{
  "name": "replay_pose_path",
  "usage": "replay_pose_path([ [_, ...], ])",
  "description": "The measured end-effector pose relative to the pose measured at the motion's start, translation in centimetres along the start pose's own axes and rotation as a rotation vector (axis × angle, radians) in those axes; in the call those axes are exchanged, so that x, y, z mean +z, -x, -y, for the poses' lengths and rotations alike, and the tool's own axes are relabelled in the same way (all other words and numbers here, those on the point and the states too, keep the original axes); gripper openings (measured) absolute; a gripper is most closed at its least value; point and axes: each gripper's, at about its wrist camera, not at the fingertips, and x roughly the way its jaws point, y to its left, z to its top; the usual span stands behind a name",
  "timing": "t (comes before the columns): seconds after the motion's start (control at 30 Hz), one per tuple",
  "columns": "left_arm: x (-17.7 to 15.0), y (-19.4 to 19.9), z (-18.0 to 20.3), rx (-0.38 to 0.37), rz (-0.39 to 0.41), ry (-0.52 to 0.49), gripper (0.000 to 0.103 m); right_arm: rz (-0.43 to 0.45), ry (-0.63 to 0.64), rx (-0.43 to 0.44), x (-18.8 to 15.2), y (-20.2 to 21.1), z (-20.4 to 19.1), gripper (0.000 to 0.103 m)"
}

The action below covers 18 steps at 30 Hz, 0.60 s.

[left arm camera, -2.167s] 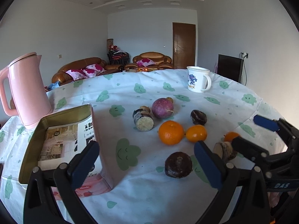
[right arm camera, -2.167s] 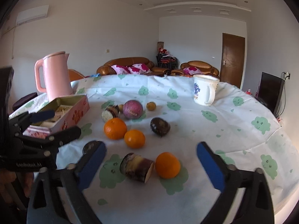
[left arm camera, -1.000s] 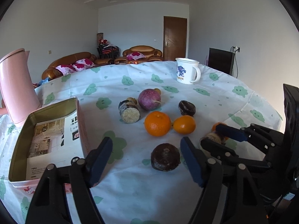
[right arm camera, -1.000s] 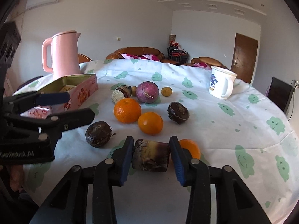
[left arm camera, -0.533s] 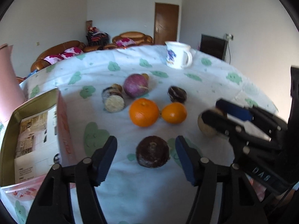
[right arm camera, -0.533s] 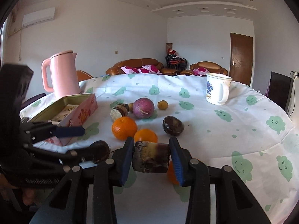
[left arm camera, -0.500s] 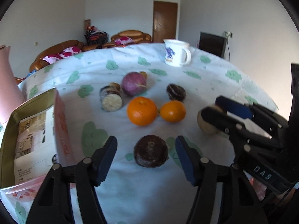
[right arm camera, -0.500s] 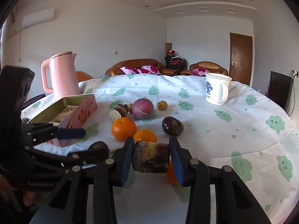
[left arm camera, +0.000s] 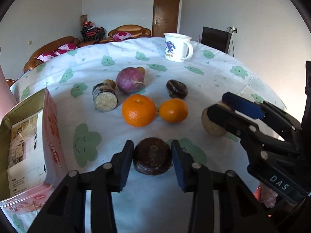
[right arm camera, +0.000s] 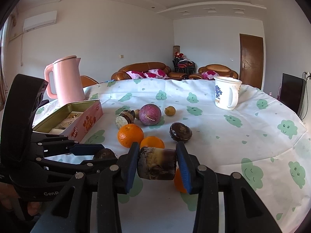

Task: Organize fruits
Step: 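Grasp the dark cake slice with the right tool while the left tool grasps a dark passion fruit, then lift the cake slice and passion fruit and carry both toward the gold tin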

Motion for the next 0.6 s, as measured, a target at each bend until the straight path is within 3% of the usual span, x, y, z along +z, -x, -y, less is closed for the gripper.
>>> replay_pose_path([
  [0.6,0.0,2.2,-0.4,0.028,0.137,0.027,0.041,0.034,0.007,0.002,0.2,0.8,-0.2,0.041],
])
